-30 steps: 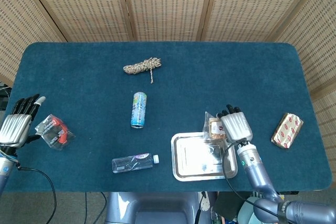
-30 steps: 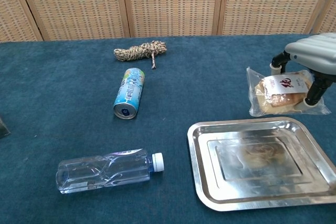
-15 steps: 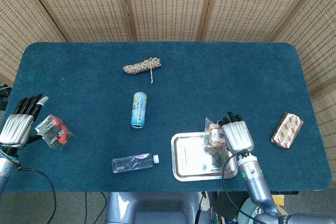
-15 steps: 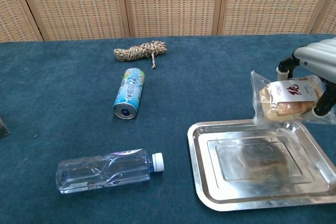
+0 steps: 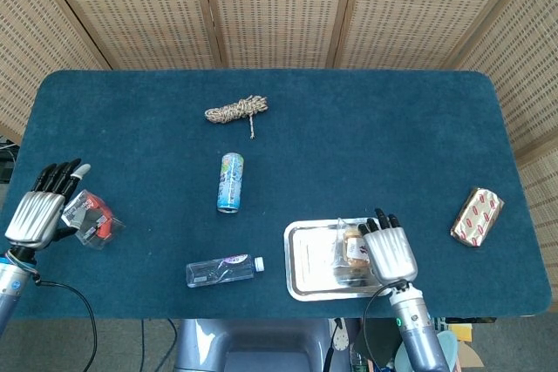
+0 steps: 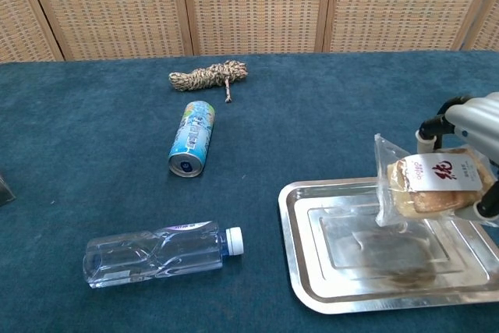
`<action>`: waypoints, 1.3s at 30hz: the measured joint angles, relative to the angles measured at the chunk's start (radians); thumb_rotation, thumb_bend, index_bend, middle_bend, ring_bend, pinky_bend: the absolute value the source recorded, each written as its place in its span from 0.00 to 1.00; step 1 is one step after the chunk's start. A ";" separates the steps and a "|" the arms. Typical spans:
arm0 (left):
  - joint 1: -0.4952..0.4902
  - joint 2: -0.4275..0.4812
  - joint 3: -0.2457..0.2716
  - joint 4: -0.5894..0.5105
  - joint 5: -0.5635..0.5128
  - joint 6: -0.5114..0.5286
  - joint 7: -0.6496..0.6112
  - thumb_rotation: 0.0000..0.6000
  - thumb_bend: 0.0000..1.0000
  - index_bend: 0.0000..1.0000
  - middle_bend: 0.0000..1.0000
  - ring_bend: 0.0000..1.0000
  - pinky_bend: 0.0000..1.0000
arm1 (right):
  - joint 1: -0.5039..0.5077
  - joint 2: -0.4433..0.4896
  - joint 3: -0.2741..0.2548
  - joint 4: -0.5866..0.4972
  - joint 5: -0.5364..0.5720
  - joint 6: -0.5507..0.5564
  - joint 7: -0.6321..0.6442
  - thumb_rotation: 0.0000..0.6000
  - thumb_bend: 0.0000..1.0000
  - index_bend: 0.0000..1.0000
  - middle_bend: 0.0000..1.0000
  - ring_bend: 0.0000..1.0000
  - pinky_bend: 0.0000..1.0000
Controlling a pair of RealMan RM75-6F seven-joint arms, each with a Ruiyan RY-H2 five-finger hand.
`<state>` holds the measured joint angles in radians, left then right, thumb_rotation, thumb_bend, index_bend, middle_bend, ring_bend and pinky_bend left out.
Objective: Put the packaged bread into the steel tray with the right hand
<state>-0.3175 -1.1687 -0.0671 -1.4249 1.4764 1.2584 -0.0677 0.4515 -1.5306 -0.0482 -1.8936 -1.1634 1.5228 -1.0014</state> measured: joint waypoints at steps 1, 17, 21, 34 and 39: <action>0.000 -0.001 0.002 0.001 0.005 0.002 -0.003 1.00 0.50 0.00 0.00 0.00 0.00 | -0.007 -0.007 -0.004 0.000 -0.005 0.005 -0.010 1.00 0.15 0.49 0.36 0.16 0.27; -0.006 -0.012 0.020 0.029 0.051 0.026 -0.044 1.00 0.50 0.00 0.00 0.00 0.00 | -0.044 -0.133 0.004 0.049 -0.011 -0.006 -0.121 1.00 0.15 0.49 0.36 0.16 0.28; 0.001 -0.011 0.022 0.039 0.047 0.034 -0.054 1.00 0.50 0.00 0.00 0.00 0.00 | -0.047 -0.132 0.015 0.054 -0.009 -0.016 -0.114 1.00 0.15 0.48 0.34 0.16 0.28; 0.008 -0.002 0.023 0.022 0.045 0.048 -0.055 1.00 0.50 0.00 0.00 0.00 0.00 | -0.060 -0.080 0.039 -0.017 0.031 -0.053 -0.091 1.00 0.15 0.10 0.00 0.00 0.00; 0.009 -0.002 0.023 0.023 0.042 0.050 -0.055 1.00 0.50 0.00 0.00 0.00 0.00 | -0.056 -0.074 0.048 -0.022 0.022 -0.055 -0.091 1.00 0.15 0.10 0.00 0.00 0.00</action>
<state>-0.3086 -1.1707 -0.0442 -1.4021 1.5187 1.3086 -0.1230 0.3951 -1.6049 -0.0003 -1.9157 -1.1419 1.4680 -1.0923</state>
